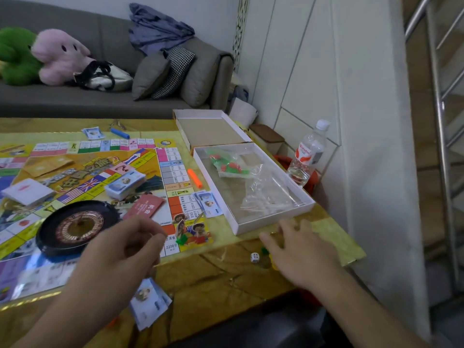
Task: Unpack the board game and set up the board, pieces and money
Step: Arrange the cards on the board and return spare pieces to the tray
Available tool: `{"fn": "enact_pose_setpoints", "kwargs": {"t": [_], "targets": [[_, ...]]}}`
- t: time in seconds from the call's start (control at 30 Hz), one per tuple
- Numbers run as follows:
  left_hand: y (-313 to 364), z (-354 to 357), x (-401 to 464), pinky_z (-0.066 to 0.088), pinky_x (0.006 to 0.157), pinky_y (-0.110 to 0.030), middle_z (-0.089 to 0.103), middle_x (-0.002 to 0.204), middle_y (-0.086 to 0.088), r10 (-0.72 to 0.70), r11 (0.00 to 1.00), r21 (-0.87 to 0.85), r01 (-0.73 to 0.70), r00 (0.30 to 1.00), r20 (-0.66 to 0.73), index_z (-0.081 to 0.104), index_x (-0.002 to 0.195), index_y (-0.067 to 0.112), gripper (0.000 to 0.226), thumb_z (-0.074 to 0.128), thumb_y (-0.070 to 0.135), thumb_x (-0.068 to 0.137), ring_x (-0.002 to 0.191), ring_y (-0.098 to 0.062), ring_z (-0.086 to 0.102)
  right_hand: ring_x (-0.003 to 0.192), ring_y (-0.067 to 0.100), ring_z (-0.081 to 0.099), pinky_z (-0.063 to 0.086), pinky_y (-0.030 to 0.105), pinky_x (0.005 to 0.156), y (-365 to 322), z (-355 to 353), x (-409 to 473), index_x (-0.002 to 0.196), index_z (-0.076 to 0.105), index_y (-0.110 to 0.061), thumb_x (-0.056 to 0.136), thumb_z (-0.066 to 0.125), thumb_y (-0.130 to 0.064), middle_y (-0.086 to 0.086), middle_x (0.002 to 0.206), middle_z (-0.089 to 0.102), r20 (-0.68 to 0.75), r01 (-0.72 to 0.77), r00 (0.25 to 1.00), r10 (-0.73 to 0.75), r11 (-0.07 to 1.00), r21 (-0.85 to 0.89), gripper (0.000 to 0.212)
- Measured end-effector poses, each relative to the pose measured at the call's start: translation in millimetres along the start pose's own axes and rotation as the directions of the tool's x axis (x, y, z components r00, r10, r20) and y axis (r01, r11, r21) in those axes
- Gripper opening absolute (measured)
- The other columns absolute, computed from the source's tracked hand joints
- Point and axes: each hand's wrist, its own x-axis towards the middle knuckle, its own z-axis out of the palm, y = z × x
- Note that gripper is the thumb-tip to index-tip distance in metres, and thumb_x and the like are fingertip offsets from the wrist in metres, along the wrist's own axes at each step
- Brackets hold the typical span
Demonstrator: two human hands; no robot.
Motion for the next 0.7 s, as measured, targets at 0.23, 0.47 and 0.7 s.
{"fn": "enact_pose_setpoints", "kwargs": {"t": [0.23, 0.47, 0.7], "targets": [[3, 30, -13, 0.058, 0.067, -0.045, 0.068, 0.067, -0.007, -0.024, 0.996, 0.088, 0.011, 0.989, 0.149, 0.067, 0.094, 0.04, 0.019, 0.066, 0.021, 0.098, 0.059, -0.018, 0.063, 0.088, 0.021, 0.058, 0.045, 0.033, 0.059, -10, 48, -6, 0.117, 0.052, -0.032, 0.108, 0.02, -0.051, 0.0, 0.11, 0.058, -0.285, 0.272, 0.906, -0.312, 0.947, -0.173, 0.038], [3, 50, -17, 0.055, 0.054, -0.032, 0.069, 0.066, -0.008, -0.073, 0.995, 0.078, 0.06, 0.98, 0.187, 0.07, 0.084, 0.032, 0.021, 0.067, 0.016, 0.098, 0.055, -0.013, 0.063, 0.07, 0.02, 0.064, 0.039, 0.033, 0.053, -7, 48, 9, 0.111, 0.048, -0.026, 0.108, 0.024, -0.059, -0.004, 0.091, 0.061, -0.363, 0.441, 0.798, -0.481, 0.877, -0.194, 0.041], [1, 68, -20, 0.057, 0.065, -0.042, 0.071, 0.069, -0.002, -0.073, 0.996, 0.068, 0.06, 0.973, 0.218, 0.068, 0.091, 0.038, 0.016, 0.068, 0.023, 0.097, 0.061, -0.017, 0.067, 0.036, 0.014, 0.042, 0.003, 0.022, 0.04, -8, 42, 18, 0.092, 0.057, -0.024, 0.099, 0.064, -0.039, -0.007, 0.058, 0.053, -0.393, 0.482, 0.717, -0.575, 0.817, -0.316, 0.018]]}}
